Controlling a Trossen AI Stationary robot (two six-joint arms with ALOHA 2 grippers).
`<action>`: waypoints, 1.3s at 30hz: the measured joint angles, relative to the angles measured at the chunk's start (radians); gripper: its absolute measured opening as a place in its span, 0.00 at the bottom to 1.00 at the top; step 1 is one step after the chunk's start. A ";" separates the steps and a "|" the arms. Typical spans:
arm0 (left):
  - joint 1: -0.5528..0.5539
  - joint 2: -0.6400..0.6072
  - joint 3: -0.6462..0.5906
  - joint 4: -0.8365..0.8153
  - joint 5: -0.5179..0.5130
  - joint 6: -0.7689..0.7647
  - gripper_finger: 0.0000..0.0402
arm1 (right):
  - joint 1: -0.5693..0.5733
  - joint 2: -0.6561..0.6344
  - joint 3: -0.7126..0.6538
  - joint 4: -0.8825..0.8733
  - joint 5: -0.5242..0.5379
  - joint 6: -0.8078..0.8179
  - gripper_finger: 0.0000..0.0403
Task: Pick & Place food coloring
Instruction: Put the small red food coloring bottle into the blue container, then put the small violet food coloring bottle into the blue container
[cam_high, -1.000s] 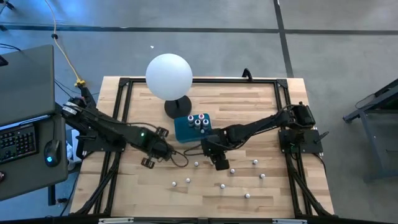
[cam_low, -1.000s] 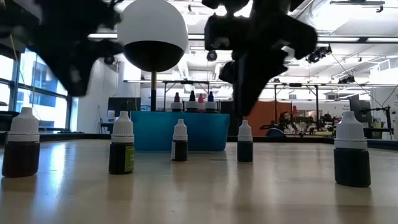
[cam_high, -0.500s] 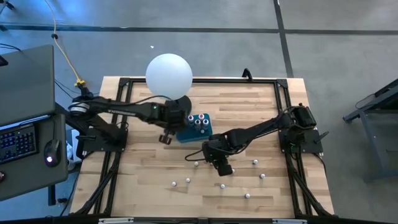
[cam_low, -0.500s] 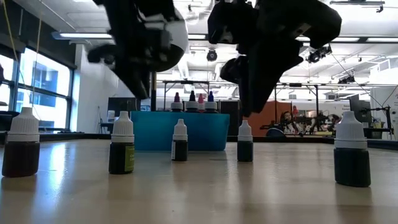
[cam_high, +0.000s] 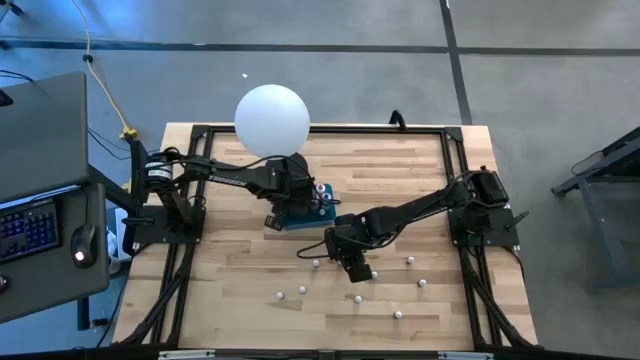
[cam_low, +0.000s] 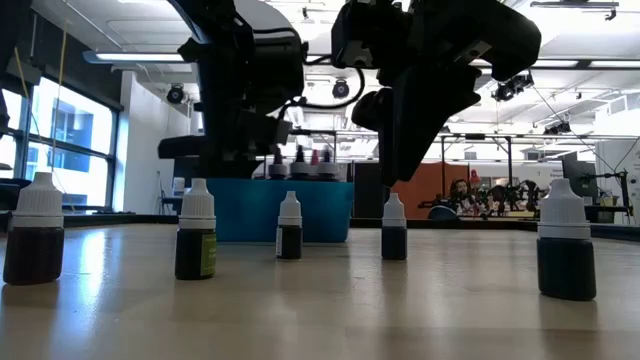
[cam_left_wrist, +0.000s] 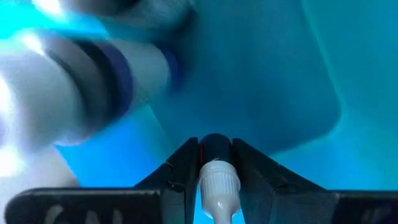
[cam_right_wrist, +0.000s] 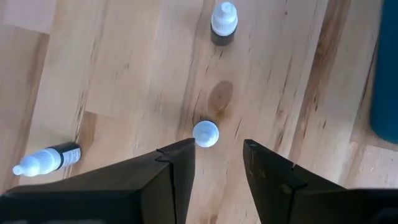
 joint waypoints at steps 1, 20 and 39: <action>0.000 0.007 0.002 0.022 0.000 0.000 0.20 | 0.000 0.000 0.000 -0.001 0.000 0.000 0.32; 0.000 0.014 0.199 -0.261 0.009 -0.071 0.39 | -0.001 0.000 0.000 -0.007 0.012 0.000 0.32; 0.000 -0.313 0.203 -0.460 0.394 -0.290 0.39 | 0.018 0.052 0.000 0.037 -0.023 -0.026 0.32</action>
